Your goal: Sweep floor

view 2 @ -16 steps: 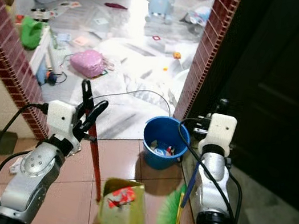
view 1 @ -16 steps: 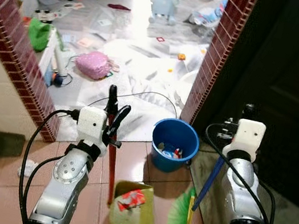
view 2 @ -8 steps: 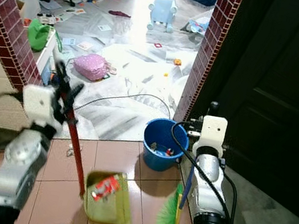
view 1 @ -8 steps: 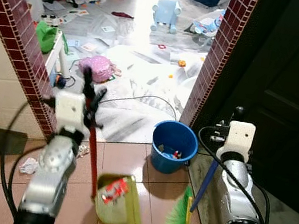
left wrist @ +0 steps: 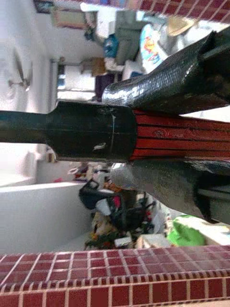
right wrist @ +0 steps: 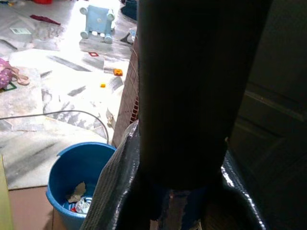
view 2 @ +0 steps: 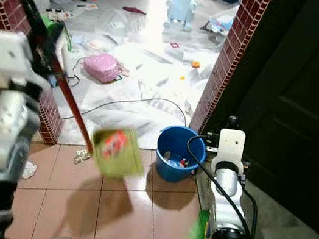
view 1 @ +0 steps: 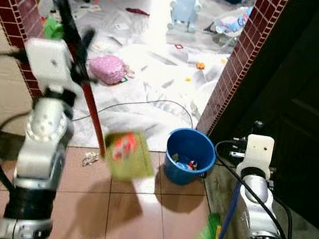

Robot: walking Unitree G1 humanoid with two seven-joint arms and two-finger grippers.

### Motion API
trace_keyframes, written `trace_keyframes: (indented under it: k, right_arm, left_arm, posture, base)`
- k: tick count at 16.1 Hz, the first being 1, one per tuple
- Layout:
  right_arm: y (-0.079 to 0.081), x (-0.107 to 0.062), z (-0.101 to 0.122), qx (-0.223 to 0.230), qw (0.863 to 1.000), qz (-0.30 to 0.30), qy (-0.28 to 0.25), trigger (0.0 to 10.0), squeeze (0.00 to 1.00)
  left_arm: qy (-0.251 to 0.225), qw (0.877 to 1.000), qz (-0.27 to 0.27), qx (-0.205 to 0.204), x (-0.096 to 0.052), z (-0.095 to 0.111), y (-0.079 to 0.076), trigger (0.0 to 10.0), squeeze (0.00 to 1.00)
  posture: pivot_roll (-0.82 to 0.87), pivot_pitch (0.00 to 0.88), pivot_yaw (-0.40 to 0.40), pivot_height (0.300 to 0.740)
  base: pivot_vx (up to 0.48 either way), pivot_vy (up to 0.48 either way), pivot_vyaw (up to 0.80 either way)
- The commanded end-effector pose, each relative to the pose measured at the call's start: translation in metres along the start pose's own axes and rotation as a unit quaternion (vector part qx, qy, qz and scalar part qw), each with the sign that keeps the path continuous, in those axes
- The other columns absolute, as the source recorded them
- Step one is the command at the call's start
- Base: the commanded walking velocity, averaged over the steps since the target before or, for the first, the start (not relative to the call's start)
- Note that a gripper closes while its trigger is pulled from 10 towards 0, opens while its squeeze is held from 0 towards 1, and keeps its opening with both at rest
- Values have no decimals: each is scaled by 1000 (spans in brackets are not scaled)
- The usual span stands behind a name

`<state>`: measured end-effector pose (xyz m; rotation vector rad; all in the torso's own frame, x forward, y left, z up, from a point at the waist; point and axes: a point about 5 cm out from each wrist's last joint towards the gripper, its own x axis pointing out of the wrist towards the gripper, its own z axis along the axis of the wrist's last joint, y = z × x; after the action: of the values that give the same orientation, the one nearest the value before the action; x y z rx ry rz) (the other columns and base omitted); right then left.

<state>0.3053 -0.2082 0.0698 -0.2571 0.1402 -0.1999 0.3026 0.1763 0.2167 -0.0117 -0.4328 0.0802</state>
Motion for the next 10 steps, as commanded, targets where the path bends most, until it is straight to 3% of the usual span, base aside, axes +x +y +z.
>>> trace_keyframes:
  k: [1, 3, 5, 10]
  right_arm:
    - [-3, 1, -2, -13, 1000, -2, 7, 10000, 0]
    - [-1, 1, -3, -9, 1000, 0, 9, 10000, 0]
    - [1, 1, -4, -9, 1000, 1, 12, 10000, 0]
    - [1, 0, -4, -4, 1000, 2, 9, 10000, 0]
  left_arm:
    - [-63, 998, 12, -2, 10, 30, 3, 10000, 0]
    - [-83, 996, 8, -8, 17, 42, 2, 10000, 0]
    - [-82, 997, 0, -18, 19, 42, -1, 10000, 0]
    - [-89, 995, -6, -33, 22, 50, -4, 10000, 0]
  posture:
    - [-45, 0, -16, 740]
    - [-43, 0, -16, 740]
    - [-46, 0, -12, 740]
    - [-50, 0, -9, 740]
  base:
    - [0, 0, 0]
    - [0, 0, 0]
    - [0, 0, -641]
    - [295, 0, -663]
